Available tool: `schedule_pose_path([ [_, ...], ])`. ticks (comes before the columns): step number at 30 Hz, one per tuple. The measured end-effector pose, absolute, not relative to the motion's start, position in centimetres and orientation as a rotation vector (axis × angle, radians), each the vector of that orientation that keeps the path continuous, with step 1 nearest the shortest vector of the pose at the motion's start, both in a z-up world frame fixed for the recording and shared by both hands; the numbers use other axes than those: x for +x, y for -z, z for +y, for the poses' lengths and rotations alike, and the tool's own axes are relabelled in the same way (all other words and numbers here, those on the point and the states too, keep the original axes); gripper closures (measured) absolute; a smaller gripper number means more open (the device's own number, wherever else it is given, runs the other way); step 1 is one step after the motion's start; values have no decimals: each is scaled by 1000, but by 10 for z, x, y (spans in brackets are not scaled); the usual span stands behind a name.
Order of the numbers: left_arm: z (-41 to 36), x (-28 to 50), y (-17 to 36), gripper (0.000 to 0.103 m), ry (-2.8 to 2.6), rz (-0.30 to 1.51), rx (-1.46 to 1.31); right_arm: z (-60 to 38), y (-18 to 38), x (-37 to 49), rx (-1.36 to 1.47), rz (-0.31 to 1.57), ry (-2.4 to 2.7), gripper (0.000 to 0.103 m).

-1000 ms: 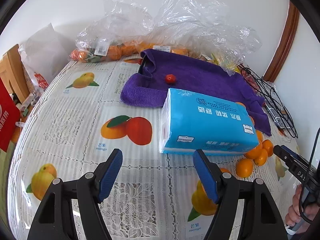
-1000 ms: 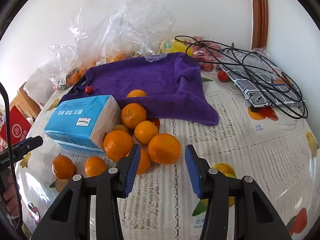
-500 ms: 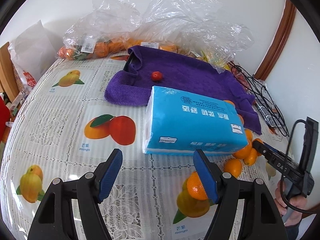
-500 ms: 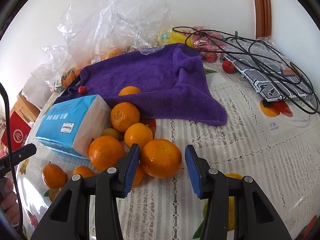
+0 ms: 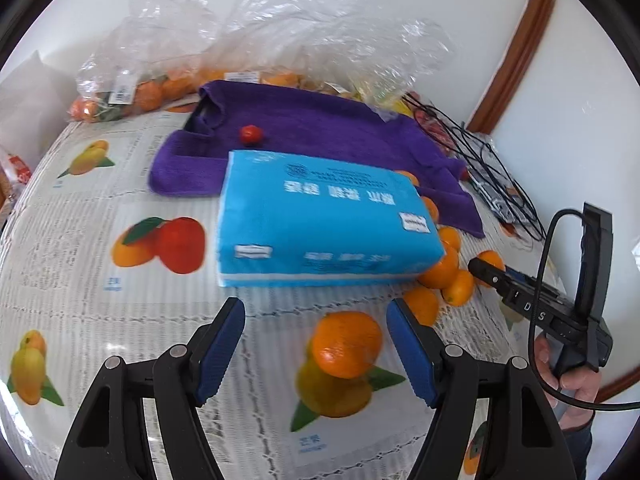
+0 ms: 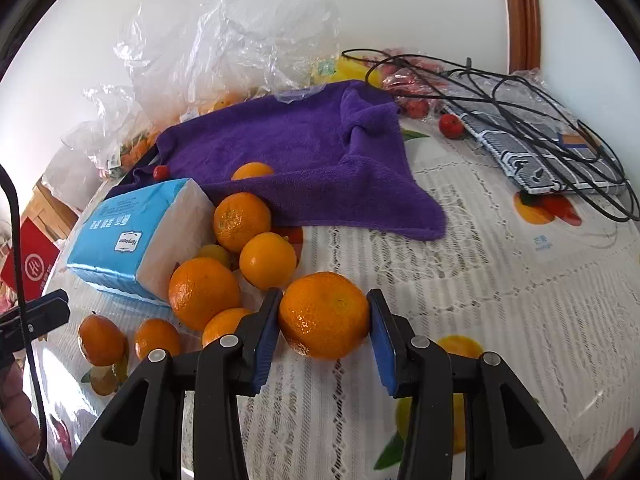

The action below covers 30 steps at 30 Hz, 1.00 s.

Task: Organize fruits
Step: 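Grasp an orange with the right gripper while the left gripper grasps another orange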

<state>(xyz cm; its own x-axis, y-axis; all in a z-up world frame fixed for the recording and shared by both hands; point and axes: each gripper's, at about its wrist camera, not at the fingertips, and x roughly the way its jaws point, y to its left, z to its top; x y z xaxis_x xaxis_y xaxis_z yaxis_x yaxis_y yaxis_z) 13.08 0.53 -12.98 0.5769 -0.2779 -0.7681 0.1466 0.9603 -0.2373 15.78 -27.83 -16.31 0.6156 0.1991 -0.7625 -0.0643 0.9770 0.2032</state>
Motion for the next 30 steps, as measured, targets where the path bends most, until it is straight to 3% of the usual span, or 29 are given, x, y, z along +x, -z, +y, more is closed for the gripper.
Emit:
schedule_pose_path([
  [8,-20,131,155,34,248,982,-101,-287,154,132,175,884,-139,60],
  [9,-22,131,157,40,240,983,-92,-287,154,130,176,886,-140,60],
  [10,-24,131,159,53,237,985,-85,-286,154,128,177,887,-140,60],
  [13,-26,129,160,62,237,971,-64,-283,156,124,175,893,-150,60],
  [30,11,120,158,62,173,957,-114,-250,168,118,86,901,-166,61],
])
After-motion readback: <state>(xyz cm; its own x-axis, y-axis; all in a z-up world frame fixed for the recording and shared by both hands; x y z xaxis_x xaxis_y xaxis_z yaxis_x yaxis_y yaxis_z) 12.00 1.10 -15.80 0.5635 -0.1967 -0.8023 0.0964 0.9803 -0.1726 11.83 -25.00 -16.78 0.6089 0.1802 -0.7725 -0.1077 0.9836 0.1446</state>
